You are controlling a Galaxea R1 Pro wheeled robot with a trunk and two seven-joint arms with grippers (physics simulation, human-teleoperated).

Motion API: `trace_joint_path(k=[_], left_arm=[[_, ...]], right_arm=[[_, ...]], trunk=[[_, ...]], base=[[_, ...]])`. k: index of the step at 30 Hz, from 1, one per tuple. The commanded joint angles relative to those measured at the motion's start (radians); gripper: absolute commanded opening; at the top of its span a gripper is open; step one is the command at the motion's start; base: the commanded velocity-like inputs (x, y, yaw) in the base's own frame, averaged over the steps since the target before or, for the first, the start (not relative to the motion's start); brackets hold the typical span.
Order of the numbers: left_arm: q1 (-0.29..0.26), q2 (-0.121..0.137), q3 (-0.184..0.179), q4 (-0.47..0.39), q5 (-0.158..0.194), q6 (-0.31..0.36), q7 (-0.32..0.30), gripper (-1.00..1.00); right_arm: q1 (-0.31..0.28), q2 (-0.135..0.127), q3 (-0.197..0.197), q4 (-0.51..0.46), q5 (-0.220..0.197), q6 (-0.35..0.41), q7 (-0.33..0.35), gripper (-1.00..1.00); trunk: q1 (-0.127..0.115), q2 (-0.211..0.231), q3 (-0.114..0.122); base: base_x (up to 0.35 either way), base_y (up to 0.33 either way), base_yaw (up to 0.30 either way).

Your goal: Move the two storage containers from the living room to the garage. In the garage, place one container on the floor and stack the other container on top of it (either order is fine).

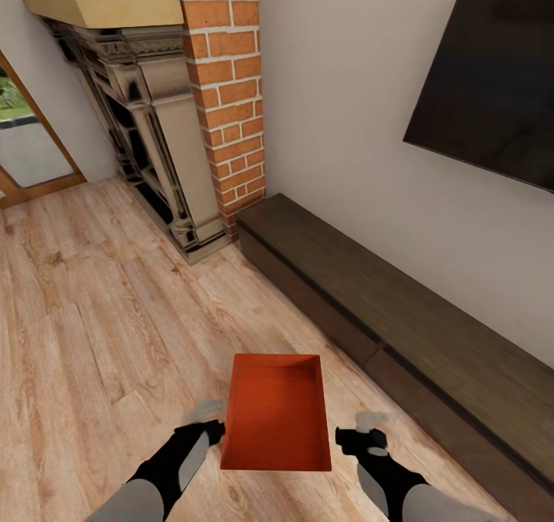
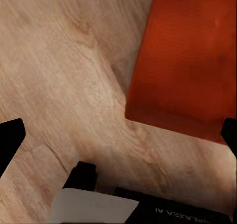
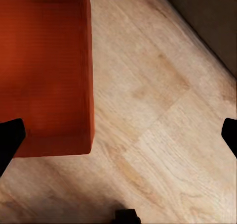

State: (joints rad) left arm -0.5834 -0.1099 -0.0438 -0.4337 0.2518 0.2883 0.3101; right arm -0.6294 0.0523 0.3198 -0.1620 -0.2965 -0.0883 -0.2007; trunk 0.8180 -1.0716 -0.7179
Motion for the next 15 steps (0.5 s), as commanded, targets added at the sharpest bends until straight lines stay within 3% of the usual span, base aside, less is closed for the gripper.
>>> trace_joint_path(k=[1, 5, 6, 7, 15], left_arm=[[-0.004, -0.006, -0.004, -0.005, 0.000, -0.001, 0.007, 1.00], [-0.014, -0.025, -0.006, -0.014, -0.084, -0.109, 0.007, 1.00], [-0.014, -0.027, -0.007, -0.010, -0.122, -0.131, 0.007, 1.00], [-0.015, -0.027, -0.006, -0.007, -0.137, -0.140, 0.007, 1.00], [-0.015, -0.027, -0.002, -0.006, -0.169, -0.156, 0.008, 1.00]], right_arm=[[-0.001, 0.005, 0.008, 0.001, -0.005, -0.006, -0.002, 1.00], [-0.001, 0.023, 0.006, 0.001, 0.046, -0.057, 0.006, 1.00], [-0.001, 0.041, 0.004, 0.002, 0.059, -0.069, 0.007, 1.00], [-0.001, 0.049, 0.003, 0.002, 0.062, -0.072, 0.007, 1.00], [-0.001, 0.064, 0.000, 0.015, 0.065, -0.083, 0.008, 1.00]], trunk=[[0.000, 0.000, -0.001], [0.000, 0.000, -0.001], [0.000, 0.000, -0.001], [0.000, 0.000, -0.001], [0.000, 0.000, -0.001]], base=[[0.000, 0.000, 0.000], [0.000, 0.000, 0.000], [0.000, 0.000, 0.000], [0.000, 0.000, 0.000], [0.000, 0.000, 0.000]])
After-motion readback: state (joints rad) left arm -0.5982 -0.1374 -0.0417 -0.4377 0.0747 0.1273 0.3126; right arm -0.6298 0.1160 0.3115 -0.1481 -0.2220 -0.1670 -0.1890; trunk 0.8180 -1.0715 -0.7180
